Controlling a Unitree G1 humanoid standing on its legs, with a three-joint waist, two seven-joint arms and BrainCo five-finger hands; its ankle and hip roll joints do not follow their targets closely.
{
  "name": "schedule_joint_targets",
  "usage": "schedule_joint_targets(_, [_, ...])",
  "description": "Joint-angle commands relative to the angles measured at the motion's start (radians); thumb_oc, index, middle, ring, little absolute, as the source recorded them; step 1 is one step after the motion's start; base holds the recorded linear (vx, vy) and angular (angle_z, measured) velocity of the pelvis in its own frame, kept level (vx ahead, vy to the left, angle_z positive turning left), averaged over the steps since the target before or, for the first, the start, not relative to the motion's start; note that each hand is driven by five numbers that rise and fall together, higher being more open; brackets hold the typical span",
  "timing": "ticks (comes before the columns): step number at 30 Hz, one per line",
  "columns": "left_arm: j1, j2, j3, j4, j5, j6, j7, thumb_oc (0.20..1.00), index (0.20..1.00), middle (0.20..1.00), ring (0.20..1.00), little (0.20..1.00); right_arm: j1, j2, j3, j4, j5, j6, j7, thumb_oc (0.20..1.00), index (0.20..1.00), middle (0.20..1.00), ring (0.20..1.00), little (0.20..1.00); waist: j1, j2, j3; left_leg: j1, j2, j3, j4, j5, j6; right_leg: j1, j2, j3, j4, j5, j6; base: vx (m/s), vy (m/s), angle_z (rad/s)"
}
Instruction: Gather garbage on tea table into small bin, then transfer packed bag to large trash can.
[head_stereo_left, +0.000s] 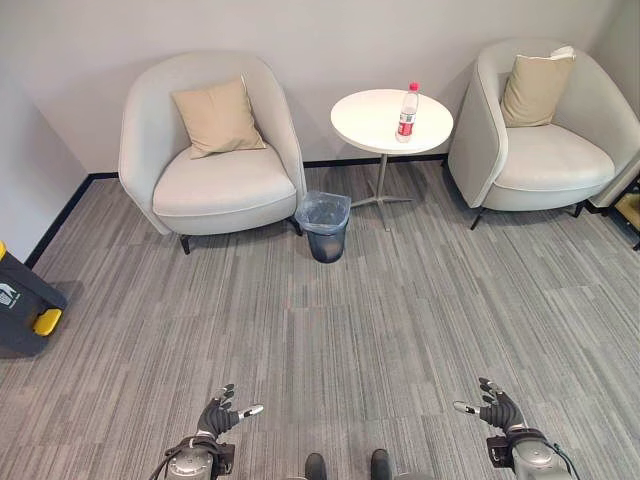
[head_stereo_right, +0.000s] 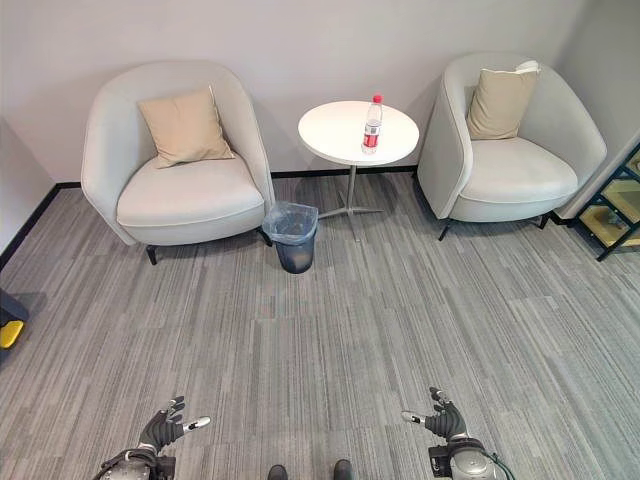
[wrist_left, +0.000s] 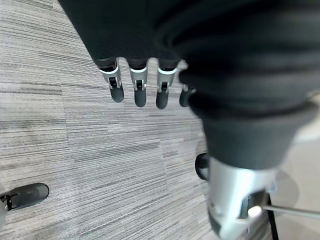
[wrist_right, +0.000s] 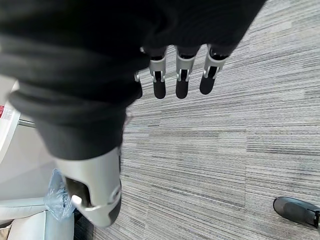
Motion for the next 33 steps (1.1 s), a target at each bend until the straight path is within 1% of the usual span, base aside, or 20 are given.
schedule_joint_targets(1, [-0.032,0.026,0.020,-0.030,-0.039,-0.031,0.020,1.000,1.000,1.000,1.000,1.000,-0.044,0.006,-0.025,-0.013,0.039,-0.031,-0.016,1.000,1.000,1.000,1.000,1.000,-0.002,-0.027,-0.016,0.014,0.020,-0.017,0.018,-0.098,-0.048,0.034,-0.044,-0.007,0.024,-0.144,0.069,0.00,0.000,0.00])
schedule_joint_targets(8, [-0.040,0.027,0.023,-0.037,-0.069,-0.032,0.024,1.000,1.000,1.000,1.000,1.000,-0.059,0.009,-0.037,-0.003,0.063,-0.024,-0.028,1.000,1.000,1.000,1.000,1.000,0.003,-0.031,-0.011,-0.011,0.011,-0.014,0.053,-0.119,-0.039,0.023,-0.054,-0.006,0.035,-0.146,0.076,0.03,0.026,0.00])
schedule_joint_targets(10, [-0.039,0.035,0.025,-0.058,-0.075,-0.031,0.024,1.000,1.000,1.000,1.000,1.000,-0.072,0.012,-0.048,0.018,0.069,-0.014,-0.035,1.000,1.000,1.000,1.000,1.000,0.007,-0.035,-0.004,-0.047,0.004,-0.011,0.099,-0.140,-0.029,0.000,-0.063,0.006,0.053,-0.147,0.079,0.04,0.076,-0.06])
schedule_joint_targets(17, [-0.042,0.053,0.029,-0.070,-0.072,-0.034,0.021,1.000,1.000,1.000,1.000,1.000,-0.095,0.005,-0.058,0.023,0.081,-0.005,-0.040,1.000,1.000,1.000,1.000,1.000,0.016,-0.039,0.007,-0.101,-0.013,-0.006,0.165,-0.173,-0.014,-0.046,-0.076,0.038,0.090,-0.147,0.091,0.02,0.071,-0.16])
schedule_joint_targets(19, [-0.047,0.058,0.032,-0.067,-0.069,-0.032,0.021,1.000,1.000,1.000,1.000,1.000,-0.100,0.006,-0.056,0.014,0.078,-0.003,-0.040,1.000,1.000,1.000,1.000,1.000,0.016,-0.033,0.011,-0.099,-0.018,-0.003,0.168,-0.189,-0.002,-0.087,-0.076,0.048,0.161,-0.155,0.097,0.05,0.088,-0.21])
schedule_joint_targets(20, [-0.047,0.058,0.032,-0.067,-0.069,-0.032,0.021,1.000,1.000,1.000,1.000,1.000,-0.100,0.006,-0.056,0.014,0.078,-0.003,-0.040,1.000,1.000,1.000,1.000,1.000,0.017,-0.033,0.010,-0.100,-0.018,-0.002,0.169,-0.189,-0.002,-0.090,-0.076,0.049,0.164,-0.156,0.098,0.02,0.053,-0.34])
schedule_joint_targets(21, [-0.053,0.060,0.032,-0.065,-0.071,-0.031,0.023,1.000,1.000,1.000,1.000,1.000,-0.106,0.006,-0.052,0.011,0.076,-0.002,-0.041,1.000,1.000,1.000,1.000,1.000,0.015,-0.030,0.018,-0.097,-0.017,0.002,0.169,-0.195,0.004,-0.118,-0.073,0.050,0.216,-0.156,0.105,0.03,0.066,-0.30])
schedule_joint_targets(22, [-0.060,0.061,0.035,-0.064,-0.073,-0.031,0.027,1.000,1.000,1.000,1.000,1.000,-0.112,0.004,-0.047,0.000,0.071,0.000,-0.042,1.000,1.000,1.000,1.000,1.000,0.008,-0.022,0.032,-0.089,-0.013,0.008,0.170,-0.204,0.010,-0.166,-0.068,0.052,0.296,-0.154,0.119,0.03,0.066,-0.25])
schedule_joint_targets(23, [-0.061,0.061,0.035,-0.064,-0.073,-0.031,0.027,1.000,1.000,1.000,1.000,1.000,-0.112,0.003,-0.047,0.000,0.071,0.000,-0.042,1.000,1.000,1.000,1.000,1.000,0.009,-0.023,0.031,-0.090,-0.013,0.009,0.171,-0.204,0.010,-0.169,-0.068,0.054,0.299,-0.155,0.119,0.10,0.057,-0.32])
schedule_joint_targets(24, [-0.061,0.058,0.036,-0.067,-0.072,-0.033,0.031,1.000,1.000,1.000,1.000,1.000,-0.114,0.003,-0.043,-0.019,0.064,-0.001,-0.039,1.000,1.000,1.000,1.000,1.000,0.005,-0.016,0.048,-0.066,-0.008,0.020,0.167,-0.216,0.012,-0.220,-0.078,0.023,0.352,-0.144,0.122,0.12,0.007,-0.30])
schedule_joint_targets(25, [-0.059,0.056,0.036,-0.071,-0.072,-0.034,0.031,1.000,1.000,1.000,1.000,1.000,-0.114,0.001,-0.042,-0.029,0.060,-0.001,-0.038,1.000,1.000,1.000,1.000,1.000,0.005,-0.016,0.053,-0.052,-0.009,0.028,0.164,-0.221,0.012,-0.234,-0.087,-0.003,0.347,-0.137,0.120,0.18,-0.011,-0.38])
schedule_joint_targets(27, [-0.060,0.053,0.034,-0.067,-0.075,-0.035,0.033,1.000,1.000,1.000,1.000,1.000,-0.121,-0.001,-0.036,-0.028,0.051,-0.002,-0.038,1.000,1.000,1.000,1.000,1.000,0.003,-0.015,0.062,-0.017,-0.008,0.040,0.149,-0.230,0.007,-0.258,-0.104,-0.065,0.293,-0.114,0.112,0.14,-0.054,-0.44])
schedule_joint_targets(28, [-0.061,0.053,0.034,-0.067,-0.075,-0.035,0.033,1.000,1.000,1.000,1.000,1.000,-0.121,-0.001,-0.036,-0.028,0.050,-0.002,-0.038,1.000,1.000,1.000,1.000,1.000,0.002,-0.013,0.064,-0.014,-0.007,0.038,0.148,-0.230,0.007,-0.254,-0.103,-0.067,0.291,-0.114,0.112,0.14,-0.071,-0.45])
schedule_joint_targets(30, [-0.066,0.048,0.028,-0.063,-0.075,-0.036,0.032,1.000,1.000,1.000,1.000,1.000,-0.124,-0.004,-0.024,-0.026,0.034,0.003,-0.039,1.000,1.000,1.000,1.000,1.000,-0.006,-0.014,0.075,0.029,-0.002,0.039,0.129,-0.240,-0.005,-0.292,-0.122,-0.134,0.202,-0.082,0.115,0.25,-0.148,-0.22])
schedule_joint_targets(32, [-0.070,0.044,0.027,-0.056,-0.074,-0.037,0.033,1.000,1.000,1.000,1.000,1.000,-0.121,-0.009,-0.025,-0.026,0.031,0.004,-0.037,1.000,1.000,1.000,1.000,1.000,-0.013,-0.012,0.082,0.046,-0.001,0.031,0.128,-0.246,-0.012,-0.296,-0.124,-0.149,0.178,-0.072,0.119,0.24,-0.147,-0.02])
schedule_joint_targets(33, [-0.078,0.043,0.024,-0.048,-0.069,-0.039,0.034,1.000,1.000,1.000,1.000,1.000,-0.114,-0.016,-0.028,-0.032,0.027,0.003,-0.036,1.000,1.000,1.000,1.000,1.000,-0.021,-0.015,0.084,0.070,-0.003,0.023,0.126,-0.258,-0.022,-0.303,-0.132,-0.155,0.161,-0.060,0.121,0.29,-0.207,0.20])
